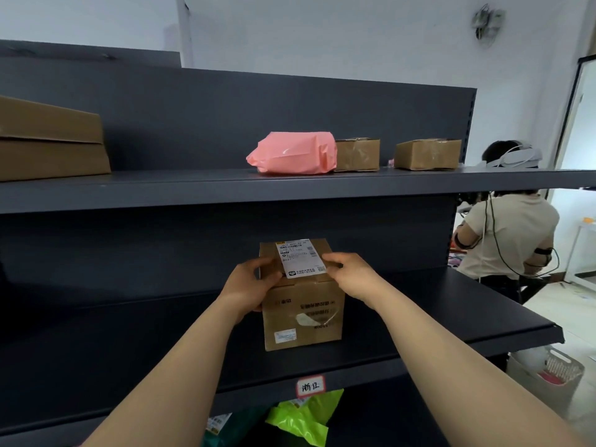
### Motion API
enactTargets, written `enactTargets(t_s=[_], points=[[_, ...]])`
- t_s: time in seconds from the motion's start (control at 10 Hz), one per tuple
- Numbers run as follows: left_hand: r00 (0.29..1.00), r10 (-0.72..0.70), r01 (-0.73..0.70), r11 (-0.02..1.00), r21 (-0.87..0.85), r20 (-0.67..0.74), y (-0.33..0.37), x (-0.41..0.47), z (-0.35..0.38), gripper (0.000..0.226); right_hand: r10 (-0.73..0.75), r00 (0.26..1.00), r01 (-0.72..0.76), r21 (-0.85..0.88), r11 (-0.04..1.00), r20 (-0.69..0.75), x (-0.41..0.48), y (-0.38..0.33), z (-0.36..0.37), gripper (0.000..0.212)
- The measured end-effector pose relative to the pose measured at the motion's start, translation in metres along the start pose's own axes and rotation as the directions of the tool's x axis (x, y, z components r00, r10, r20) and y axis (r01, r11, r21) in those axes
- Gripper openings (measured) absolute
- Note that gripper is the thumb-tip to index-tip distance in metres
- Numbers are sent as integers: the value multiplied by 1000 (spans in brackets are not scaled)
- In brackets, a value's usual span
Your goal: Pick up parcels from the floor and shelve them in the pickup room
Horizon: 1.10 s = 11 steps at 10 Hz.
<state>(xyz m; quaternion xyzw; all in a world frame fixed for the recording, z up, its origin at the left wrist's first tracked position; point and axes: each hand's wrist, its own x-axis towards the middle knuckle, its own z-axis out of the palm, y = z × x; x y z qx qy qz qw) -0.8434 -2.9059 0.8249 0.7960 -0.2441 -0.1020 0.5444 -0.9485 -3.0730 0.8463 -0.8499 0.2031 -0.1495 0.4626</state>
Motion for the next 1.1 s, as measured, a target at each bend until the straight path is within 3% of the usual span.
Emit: enactTargets(t_s=[0.6, 0.9, 1.1], points=[[998, -11, 8, 999, 46, 58, -9, 38, -7, 43, 2, 999, 1, -62, 998, 47, 43, -1, 15, 39], [989, 126, -109, 972, 208, -70, -10, 36, 1, 37, -30, 999, 26, -122, 992, -35, 48, 14, 13, 47], [958, 193, -122, 943, 311, -211, -1, 15, 3, 45, -147, 987, 129, -223, 966, -66, 31, 16, -1, 53]])
